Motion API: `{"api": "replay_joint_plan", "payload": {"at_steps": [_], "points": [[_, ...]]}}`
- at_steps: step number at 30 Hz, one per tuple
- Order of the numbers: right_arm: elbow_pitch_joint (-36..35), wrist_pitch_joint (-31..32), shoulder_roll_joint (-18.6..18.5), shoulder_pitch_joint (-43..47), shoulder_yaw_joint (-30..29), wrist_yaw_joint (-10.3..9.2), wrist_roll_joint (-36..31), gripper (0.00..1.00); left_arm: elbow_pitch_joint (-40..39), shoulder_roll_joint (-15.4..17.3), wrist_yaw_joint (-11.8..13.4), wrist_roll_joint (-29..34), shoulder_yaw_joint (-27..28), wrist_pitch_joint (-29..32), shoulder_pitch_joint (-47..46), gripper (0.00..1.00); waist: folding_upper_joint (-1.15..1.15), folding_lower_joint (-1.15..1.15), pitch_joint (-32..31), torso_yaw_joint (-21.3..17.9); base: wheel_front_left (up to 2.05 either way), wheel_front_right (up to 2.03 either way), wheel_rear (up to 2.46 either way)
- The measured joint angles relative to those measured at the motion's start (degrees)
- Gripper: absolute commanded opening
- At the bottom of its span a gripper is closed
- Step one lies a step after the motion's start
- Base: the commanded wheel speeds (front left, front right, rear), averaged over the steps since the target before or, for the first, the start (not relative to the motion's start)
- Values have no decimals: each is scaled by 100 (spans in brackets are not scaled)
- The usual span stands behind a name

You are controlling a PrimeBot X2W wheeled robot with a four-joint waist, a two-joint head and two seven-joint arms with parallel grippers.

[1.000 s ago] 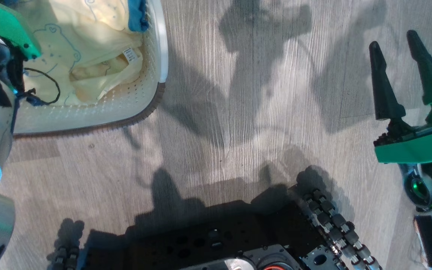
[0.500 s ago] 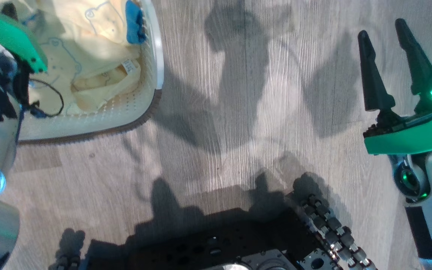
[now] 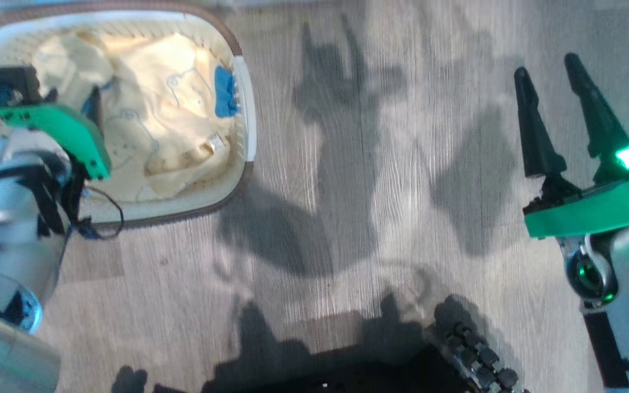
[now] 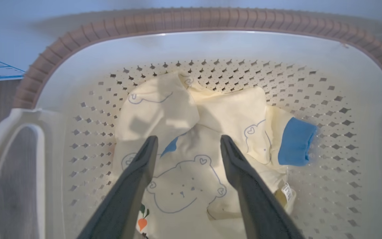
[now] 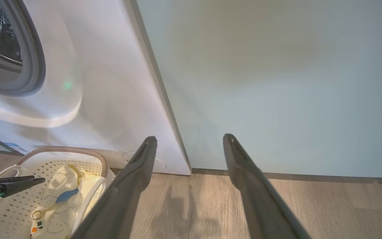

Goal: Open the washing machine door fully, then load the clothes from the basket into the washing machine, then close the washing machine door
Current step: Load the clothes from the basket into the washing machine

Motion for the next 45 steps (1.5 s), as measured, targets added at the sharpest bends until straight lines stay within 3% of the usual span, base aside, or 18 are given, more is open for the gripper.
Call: {"api": "replay_joint_plan", "payload": {"at_steps": [11,19,26,31,38,45], "points": [[112,0,13,355,-2,0,93,100,-5,-146,-141,73,-137,-1,648,100,0,0,-796,55,0,0,0],[114,0,22,550,-2,0,99,100,-87,-158,-183,483,-468,-1,890,100,0,0,-1075,84,0,0,0],[116,0,22,633,-60,0,99,100,-586,-76,-122,570,-264,-1,1030,100,0,1,-1247,81,0,0,0],[133,0,22,993,-287,0,99,100,-1657,89,71,749,635,-1,1661,100,0,0,-1673,167,0,0,0],[199,0,21,1380,-385,0,143,100,-3031,121,7,1300,2121,-2,2815,100,0,0,-2337,284,0,0,0],[236,0,19,1834,-497,0,143,100,-4063,-233,-142,1930,3516,-4,3922,100,0,0,-3022,395,0,0,0]]}}
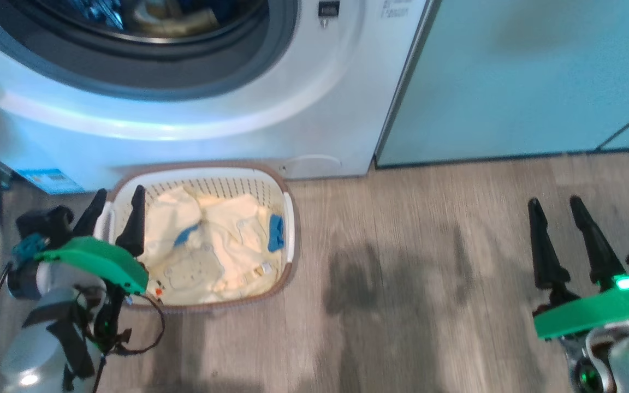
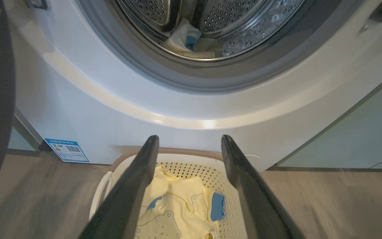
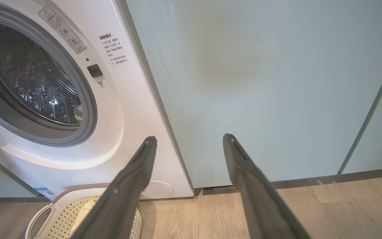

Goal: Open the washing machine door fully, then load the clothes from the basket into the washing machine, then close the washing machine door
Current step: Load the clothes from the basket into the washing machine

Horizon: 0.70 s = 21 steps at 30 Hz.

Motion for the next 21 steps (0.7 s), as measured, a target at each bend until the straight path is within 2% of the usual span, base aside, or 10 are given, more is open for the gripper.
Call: {"api": "replay_joint_plan", "payload": {"at_steps": [4,8,21], "points": [[38,1,-18,239,-76,0,9,100,-521,-245,-51,279,613,-5,435,100,0,0,-362,60,0,0,0],[65,1,-24,465,-136,0,41,100,-791,-385,-119,436,980,-5,837,100,0,0,-696,131,0,0,0],[81,1,-30,925,-263,0,59,100,-1244,-474,-143,575,1173,-22,1524,100,0,0,-1418,415,0,0,0]]}}
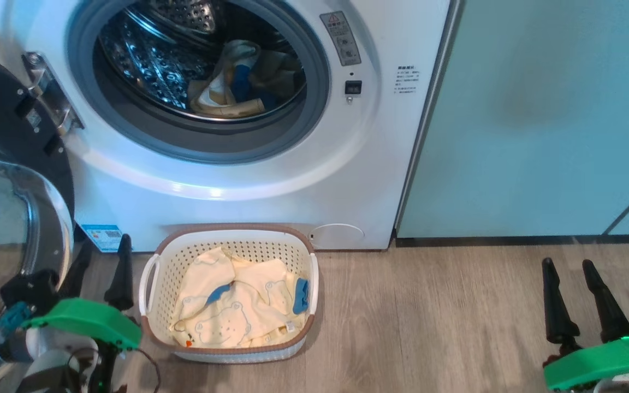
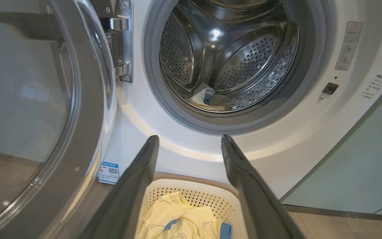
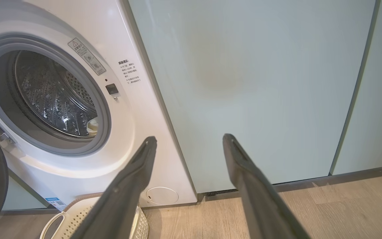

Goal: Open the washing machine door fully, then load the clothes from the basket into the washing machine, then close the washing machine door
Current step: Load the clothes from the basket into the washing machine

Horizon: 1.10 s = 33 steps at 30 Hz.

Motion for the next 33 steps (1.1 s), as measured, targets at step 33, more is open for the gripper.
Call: {"api": "replay_joint_plan", "payload": {"at_steps": [33], "points": [[-59,0,1,-237,211,0,48,100,1054,154,-1,243,-1176,0,-463,100,0,1,668,-223,0,0,0]]}}
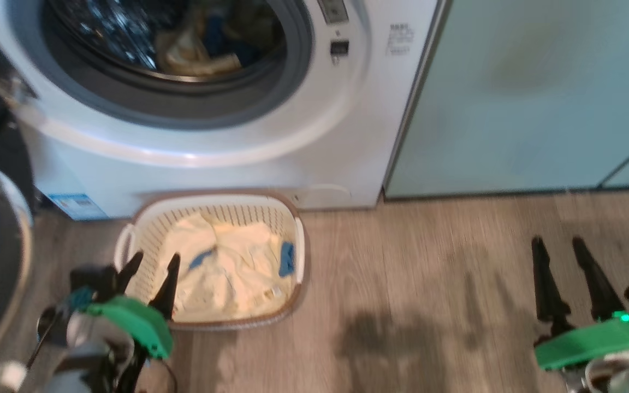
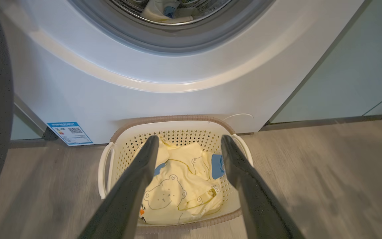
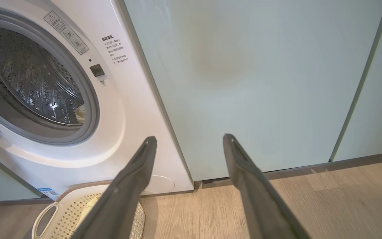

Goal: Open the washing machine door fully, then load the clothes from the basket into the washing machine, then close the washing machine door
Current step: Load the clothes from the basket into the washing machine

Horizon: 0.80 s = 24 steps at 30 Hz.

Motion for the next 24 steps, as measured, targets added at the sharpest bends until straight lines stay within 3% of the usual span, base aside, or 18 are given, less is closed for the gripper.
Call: {"api": "replay_joint_plan", "payload": {"at_steps": [7,24], "points": [[-112,0,3,-559,98,0,-10,100,1241,166,-2,377,-777,1,-1304,100,0,1,793,-236,0,0,0],[-385,-1,145,-1625,277,0,-180,100,3515,563,-3,55,-2087,363,-3836,100,0,1,3012,-724,0,0,0]]}}
